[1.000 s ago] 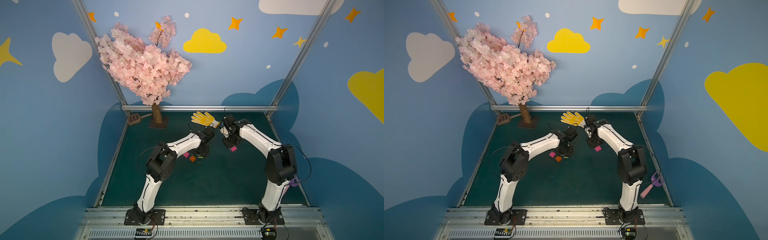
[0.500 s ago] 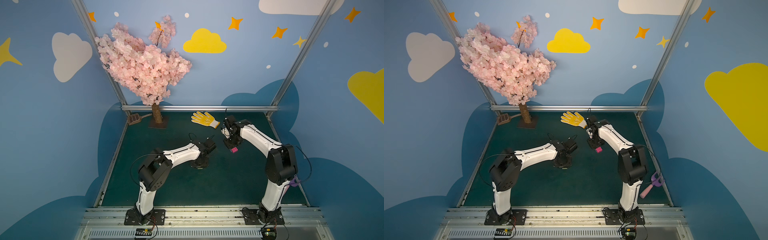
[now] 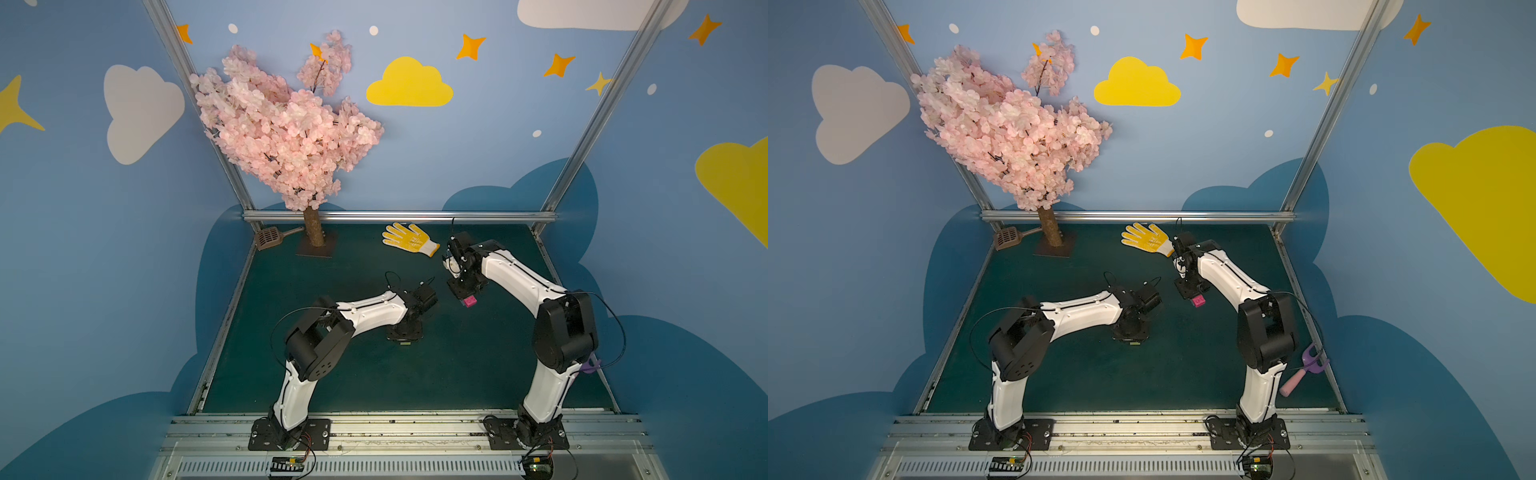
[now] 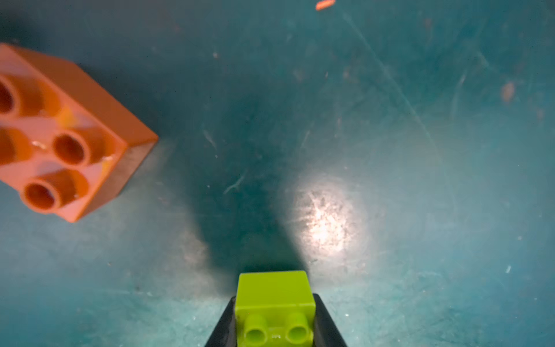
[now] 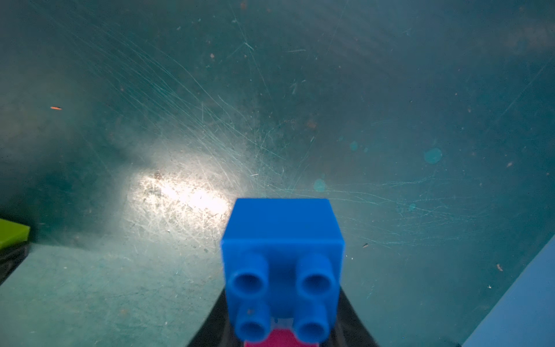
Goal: Assemble the letter y with lego
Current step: Place the lego brick at the center of the board.
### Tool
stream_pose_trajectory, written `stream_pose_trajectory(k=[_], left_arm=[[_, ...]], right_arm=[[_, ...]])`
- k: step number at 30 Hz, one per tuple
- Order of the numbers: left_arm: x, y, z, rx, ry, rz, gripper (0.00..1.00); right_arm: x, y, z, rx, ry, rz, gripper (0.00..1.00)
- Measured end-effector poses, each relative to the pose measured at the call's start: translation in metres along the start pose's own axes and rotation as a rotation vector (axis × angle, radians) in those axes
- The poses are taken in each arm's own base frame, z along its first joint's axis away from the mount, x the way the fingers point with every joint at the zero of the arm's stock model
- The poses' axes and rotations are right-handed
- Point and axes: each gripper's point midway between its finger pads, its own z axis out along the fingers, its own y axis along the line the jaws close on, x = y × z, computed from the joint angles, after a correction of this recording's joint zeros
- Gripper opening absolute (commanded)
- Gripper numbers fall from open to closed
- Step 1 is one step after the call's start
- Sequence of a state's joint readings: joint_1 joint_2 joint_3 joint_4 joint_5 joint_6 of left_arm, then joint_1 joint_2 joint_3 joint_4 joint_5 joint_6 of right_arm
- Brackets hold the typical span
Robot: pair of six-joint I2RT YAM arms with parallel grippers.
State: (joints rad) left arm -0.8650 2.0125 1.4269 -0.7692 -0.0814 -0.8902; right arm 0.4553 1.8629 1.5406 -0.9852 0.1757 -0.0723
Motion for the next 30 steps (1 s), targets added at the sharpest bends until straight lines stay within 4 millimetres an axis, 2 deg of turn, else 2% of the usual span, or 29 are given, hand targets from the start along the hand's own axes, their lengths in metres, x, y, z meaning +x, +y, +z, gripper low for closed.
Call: stream_pose_trajectory(k=[10,16,18,23,27,30], left_arm=[[0.003,0.000,0.002,-0.005,0.008,0.005,0.32],[0.004,-0.002,0.002,-0.018,0.010,0.020,0.39],[0.005,-0.001,0.001,-0.025,0.012,0.024,0.46],[0.001,-0.003,-0.004,-0.034,-0.001,0.029,0.86],[-0.004,-0.003,-0.014,-0.042,-0.019,0.026,0.92],[-0.017,-0.002,-0.039,-0.033,-0.068,0.025,0.94]], right_arm=[[0.001,0.002,0.001,-0.001,0.003,0.001,0.09],[0.001,0.003,0.001,-0.001,0.004,-0.001,0.09],[0.002,0.003,0.002,-0.002,0.007,-0.002,0.09],[0.002,0.003,0.002,-0.002,0.008,-0.003,0.09],[0.002,0.003,0.002,-0.002,0.007,-0.003,0.10],[0.002,0.006,0.001,-0.011,0.005,-0.014,0.10]])
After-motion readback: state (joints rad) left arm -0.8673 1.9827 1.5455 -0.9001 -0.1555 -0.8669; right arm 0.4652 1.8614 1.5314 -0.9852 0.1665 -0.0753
